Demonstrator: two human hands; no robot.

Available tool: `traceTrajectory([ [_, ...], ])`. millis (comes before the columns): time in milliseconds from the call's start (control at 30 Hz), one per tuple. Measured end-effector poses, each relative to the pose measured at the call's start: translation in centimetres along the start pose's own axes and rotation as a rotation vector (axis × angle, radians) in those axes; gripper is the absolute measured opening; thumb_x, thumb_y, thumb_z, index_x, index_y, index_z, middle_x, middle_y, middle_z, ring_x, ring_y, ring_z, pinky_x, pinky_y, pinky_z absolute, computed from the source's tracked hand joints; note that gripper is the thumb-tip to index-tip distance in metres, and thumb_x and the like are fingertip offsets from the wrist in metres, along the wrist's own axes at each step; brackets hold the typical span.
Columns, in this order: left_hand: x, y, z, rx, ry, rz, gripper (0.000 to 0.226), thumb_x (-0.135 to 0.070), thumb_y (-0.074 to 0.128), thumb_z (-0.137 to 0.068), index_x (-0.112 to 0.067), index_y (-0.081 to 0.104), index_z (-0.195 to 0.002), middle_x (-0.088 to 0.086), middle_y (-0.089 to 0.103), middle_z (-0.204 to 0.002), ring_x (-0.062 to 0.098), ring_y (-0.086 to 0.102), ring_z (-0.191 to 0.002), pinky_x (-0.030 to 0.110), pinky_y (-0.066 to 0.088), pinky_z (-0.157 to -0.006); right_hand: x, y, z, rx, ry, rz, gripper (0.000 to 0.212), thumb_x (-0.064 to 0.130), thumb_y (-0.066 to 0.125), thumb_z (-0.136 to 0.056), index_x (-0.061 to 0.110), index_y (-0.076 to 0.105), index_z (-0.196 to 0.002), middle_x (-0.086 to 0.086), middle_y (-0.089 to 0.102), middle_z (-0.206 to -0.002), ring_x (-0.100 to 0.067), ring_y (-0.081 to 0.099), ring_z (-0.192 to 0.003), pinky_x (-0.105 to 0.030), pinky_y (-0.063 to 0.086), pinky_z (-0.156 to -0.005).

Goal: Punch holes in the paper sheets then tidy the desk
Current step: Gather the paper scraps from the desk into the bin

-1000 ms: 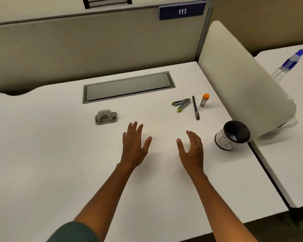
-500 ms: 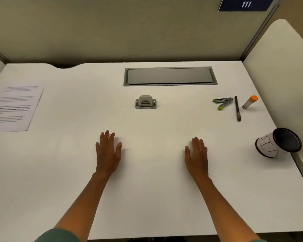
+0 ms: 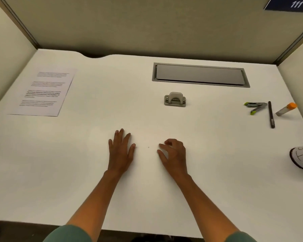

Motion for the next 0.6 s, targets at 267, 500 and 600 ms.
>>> traceTrajectory([
  [267,0.0,-0.1,-0.2,-0.040,-0.002,0.015,0.046,-0.027,0.049,-0.099,-0.013,0.044,-0.142,0.007,0.020,-0.160,0.020,0.009,-0.150,0.050,0.002,-0.121,3.4,2.2,-1.4,0.048,-0.010,0.149,0.008,0.031,0.070,-0.083,0.025,0.076,-0.085,0.007,0.066,-0.086,-0.020,0.056,-0.086,-0.037,0.042,-0.078],
  [500,-0.3,-0.3,-0.3,-0.055,-0.010,-0.026,0.044,-0.026,0.045,-0.100,-0.013,0.045,-0.142,0.007,0.021,-0.160,0.020,0.011,-0.150,0.051,0.004,-0.121,3.9,2.6,-2.1,0.180,0.027,0.269,0.018,0.036,0.059,-0.090,0.027,0.073,-0.097,0.009,0.065,-0.100,-0.019,0.053,-0.099,-0.037,0.039,-0.085],
  [600,-0.4,-0.2,-0.4,-0.048,-0.006,-0.043,0.045,-0.027,0.044,-0.100,-0.014,0.043,-0.144,0.007,0.019,-0.161,0.020,0.010,-0.150,0.051,0.003,-0.121,4.5,2.8,-2.4,0.223,0.040,0.344,0.021,0.034,0.053,-0.093,0.027,0.072,-0.098,0.007,0.064,-0.101,-0.020,0.053,-0.098,-0.035,0.040,-0.082],
])
Point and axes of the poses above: each hand's wrist, its own z-axis away from the middle knuckle, its own y-axis out of the palm, x = y × z, the point moved 7 cm from there along -z, towards the middle knuckle
